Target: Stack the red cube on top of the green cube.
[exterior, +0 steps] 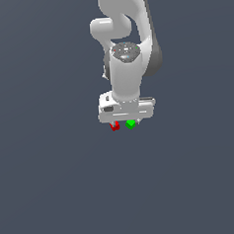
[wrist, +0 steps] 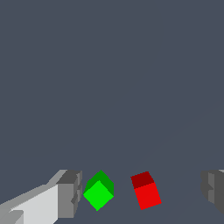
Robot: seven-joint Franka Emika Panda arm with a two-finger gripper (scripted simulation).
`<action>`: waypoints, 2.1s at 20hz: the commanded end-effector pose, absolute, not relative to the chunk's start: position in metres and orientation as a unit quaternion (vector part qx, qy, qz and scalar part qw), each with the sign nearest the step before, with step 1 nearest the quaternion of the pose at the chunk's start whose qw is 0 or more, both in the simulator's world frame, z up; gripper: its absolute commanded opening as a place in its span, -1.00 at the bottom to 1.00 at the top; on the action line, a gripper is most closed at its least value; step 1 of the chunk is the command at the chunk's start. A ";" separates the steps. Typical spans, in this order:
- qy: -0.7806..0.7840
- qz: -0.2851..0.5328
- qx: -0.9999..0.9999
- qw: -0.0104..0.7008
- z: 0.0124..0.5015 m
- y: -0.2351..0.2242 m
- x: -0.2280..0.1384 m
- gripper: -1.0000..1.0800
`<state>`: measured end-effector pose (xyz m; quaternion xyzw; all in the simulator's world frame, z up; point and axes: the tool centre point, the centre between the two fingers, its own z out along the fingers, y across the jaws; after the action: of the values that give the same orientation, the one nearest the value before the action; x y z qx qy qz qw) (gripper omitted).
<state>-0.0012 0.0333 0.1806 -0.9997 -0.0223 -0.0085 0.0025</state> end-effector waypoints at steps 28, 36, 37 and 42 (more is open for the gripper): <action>-0.161 -0.001 -0.987 0.001 0.085 -0.007 -0.094 0.92; -0.181 0.000 -0.983 0.000 0.070 -0.016 -0.105 0.92; -0.181 0.000 -0.983 0.000 0.070 -0.016 -0.105 0.92; -0.179 0.000 -0.984 0.000 0.066 -0.016 -0.105 0.92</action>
<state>-0.1045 -0.0159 0.0687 -0.9838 -0.1793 0.0001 0.0002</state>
